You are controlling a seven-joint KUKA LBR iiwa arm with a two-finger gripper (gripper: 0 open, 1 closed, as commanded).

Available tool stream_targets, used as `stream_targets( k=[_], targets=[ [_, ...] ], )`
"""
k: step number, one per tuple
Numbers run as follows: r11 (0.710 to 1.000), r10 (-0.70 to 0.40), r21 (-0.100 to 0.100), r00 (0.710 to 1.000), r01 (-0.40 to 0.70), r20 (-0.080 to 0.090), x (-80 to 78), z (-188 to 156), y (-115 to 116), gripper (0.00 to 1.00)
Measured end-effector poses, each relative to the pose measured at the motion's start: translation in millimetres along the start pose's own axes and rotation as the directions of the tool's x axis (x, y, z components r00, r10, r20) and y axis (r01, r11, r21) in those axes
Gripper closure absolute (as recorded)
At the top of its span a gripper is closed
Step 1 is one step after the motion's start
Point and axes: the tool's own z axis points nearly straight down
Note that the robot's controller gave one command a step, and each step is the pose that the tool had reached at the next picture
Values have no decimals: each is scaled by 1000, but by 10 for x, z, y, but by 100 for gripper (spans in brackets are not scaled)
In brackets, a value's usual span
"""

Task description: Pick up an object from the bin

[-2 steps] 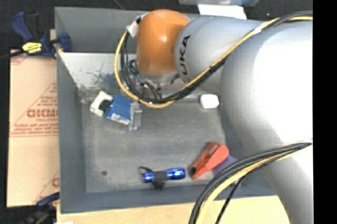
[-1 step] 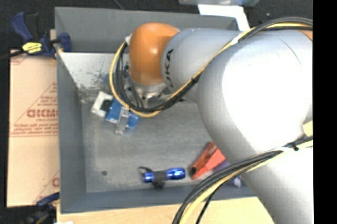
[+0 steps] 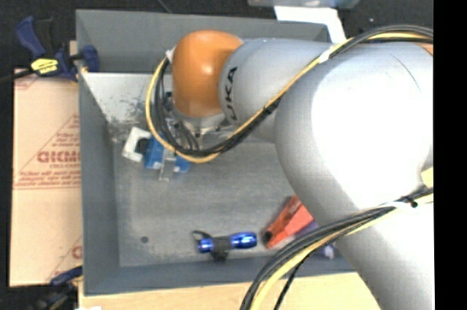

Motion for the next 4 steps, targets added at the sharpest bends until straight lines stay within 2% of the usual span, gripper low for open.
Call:
stream_targets(
  k=[4],
  targets=[
    [1000,0,-2,1000,0,9,-21,-165,-10,100]
  ],
)
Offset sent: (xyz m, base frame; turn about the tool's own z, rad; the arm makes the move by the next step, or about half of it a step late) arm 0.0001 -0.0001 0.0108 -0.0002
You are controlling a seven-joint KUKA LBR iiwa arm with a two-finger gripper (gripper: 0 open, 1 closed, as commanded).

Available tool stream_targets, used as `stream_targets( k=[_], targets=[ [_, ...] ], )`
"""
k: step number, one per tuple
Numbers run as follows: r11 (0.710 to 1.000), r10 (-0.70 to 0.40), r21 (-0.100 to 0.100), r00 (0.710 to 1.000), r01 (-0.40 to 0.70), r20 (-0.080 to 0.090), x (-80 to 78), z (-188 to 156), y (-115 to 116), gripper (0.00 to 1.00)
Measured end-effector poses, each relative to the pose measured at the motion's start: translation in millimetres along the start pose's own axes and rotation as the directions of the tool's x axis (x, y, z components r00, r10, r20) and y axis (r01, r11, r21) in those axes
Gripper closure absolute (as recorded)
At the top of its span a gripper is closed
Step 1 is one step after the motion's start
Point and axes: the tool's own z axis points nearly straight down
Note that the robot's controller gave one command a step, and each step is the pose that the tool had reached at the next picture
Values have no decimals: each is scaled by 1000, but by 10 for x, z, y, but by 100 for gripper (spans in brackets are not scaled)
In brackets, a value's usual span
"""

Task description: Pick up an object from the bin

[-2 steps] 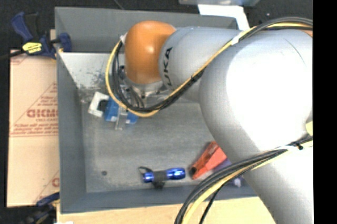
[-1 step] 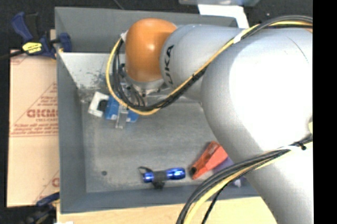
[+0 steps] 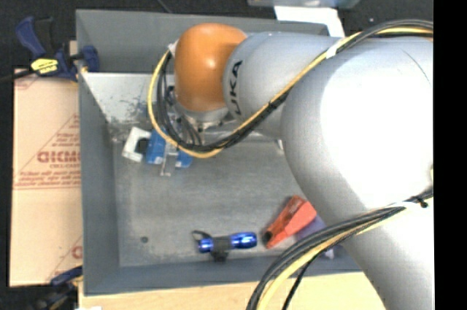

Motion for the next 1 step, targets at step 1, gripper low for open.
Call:
stream_targets(
  k=[1],
  targets=[
    [1000,0,-1,1000,0,3,-8,-118,-4,100]
  ],
)
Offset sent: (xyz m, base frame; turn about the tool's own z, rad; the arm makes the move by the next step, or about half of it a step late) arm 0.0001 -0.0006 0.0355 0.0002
